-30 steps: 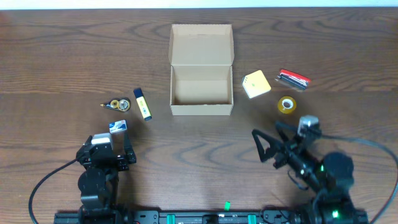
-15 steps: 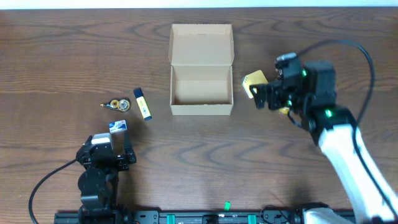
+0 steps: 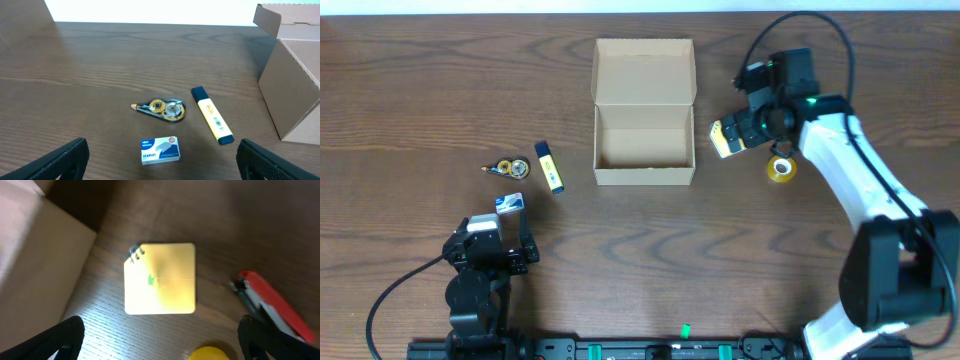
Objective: Pack container
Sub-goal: 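Reach the right gripper to the yellow notepad and grasp it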
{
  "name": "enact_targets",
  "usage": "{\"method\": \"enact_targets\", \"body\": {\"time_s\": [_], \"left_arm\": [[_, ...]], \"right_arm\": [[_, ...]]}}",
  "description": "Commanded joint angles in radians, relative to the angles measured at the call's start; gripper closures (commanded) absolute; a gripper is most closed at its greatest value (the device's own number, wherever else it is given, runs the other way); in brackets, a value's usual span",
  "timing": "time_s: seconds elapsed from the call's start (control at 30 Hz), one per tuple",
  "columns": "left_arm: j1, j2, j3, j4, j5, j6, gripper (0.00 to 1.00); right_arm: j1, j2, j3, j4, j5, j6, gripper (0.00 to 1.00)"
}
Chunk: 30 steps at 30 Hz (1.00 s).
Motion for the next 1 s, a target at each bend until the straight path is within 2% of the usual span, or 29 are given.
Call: {"method": "enact_targets", "body": {"time_s": [0.0,0.53,0.97], "left_arm": [[0.003,-0.005,-0.016,-0.022,0.018,-0.003,0.05],[0.003,-0.005,-0.016,-0.022,0.018,-0.003,0.05],[0.003,-0.005,-0.016,-0.022,0.018,-0.003,0.05]], "right_arm": [[0.021,0.052,0.015,-0.004,0.055,-0.032,0.01],[0.035,0.203,0.015,0.144,0.079,-0.058,0.01],[0.04,0.25,0.015,0.158,0.033,-0.059,0.0]]}}
